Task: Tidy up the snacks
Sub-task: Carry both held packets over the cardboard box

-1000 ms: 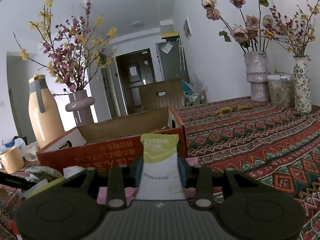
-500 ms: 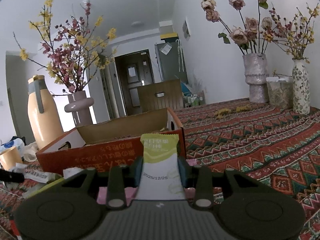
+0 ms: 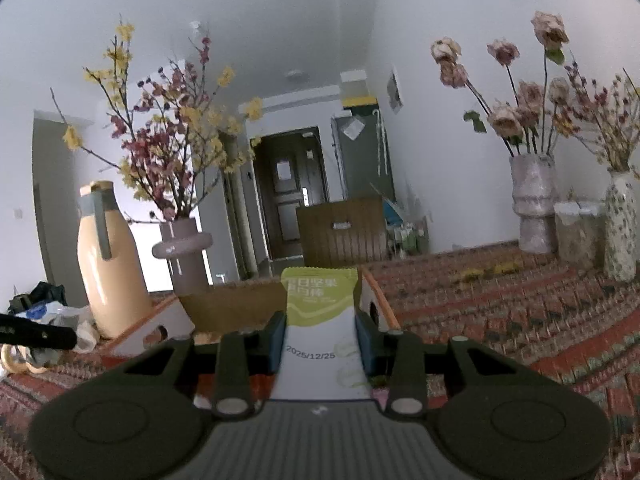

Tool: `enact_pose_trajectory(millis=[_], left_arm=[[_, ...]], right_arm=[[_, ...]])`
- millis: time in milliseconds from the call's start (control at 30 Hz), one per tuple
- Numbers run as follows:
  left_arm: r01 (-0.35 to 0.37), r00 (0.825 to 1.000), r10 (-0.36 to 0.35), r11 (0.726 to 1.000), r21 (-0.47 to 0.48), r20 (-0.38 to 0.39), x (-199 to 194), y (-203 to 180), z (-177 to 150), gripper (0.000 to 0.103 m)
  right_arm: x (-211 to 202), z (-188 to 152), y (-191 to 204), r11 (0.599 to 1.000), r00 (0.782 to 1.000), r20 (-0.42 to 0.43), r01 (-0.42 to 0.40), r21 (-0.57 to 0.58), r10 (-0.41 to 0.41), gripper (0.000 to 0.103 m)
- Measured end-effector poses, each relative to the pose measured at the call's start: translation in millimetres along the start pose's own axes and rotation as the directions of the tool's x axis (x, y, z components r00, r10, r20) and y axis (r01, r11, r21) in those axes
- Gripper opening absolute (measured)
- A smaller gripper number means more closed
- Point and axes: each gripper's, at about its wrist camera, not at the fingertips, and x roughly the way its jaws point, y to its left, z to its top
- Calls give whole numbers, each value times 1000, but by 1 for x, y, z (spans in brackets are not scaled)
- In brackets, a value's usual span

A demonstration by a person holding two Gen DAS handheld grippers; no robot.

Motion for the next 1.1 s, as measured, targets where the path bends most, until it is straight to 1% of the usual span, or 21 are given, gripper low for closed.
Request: enact_pose_trajectory(millis=[300, 600, 833, 1000, 1067, 1100], left_arm=[[0, 999, 0, 1000, -3, 40, 16, -17, 24, 43], [-24, 997, 25, 1000, -7, 69, 50, -28, 47, 43], [-65, 996, 67, 997, -44, 64, 92, -30, 55, 42], [-89, 994, 92, 995, -50, 65, 118, -27, 42, 42], [-105, 992, 107, 994, -39, 67, 127, -28, 35, 42], [-110, 992, 111, 993, -32, 54, 131, -29, 34, 42]], right_arm=[[22, 33, 3, 1000, 998, 54, -13, -14, 14, 36], [60, 55, 9, 999, 997, 63, -35, -31, 37, 36], [101, 57, 17, 998, 998, 36, -53, -20, 54, 36], [121, 44, 13, 999, 998, 46, -34, -16, 34, 36], [127, 39, 9, 999, 999, 23, -36, -4, 36, 36], [129, 38, 9, 999, 999, 14, -35, -4, 35, 36]])
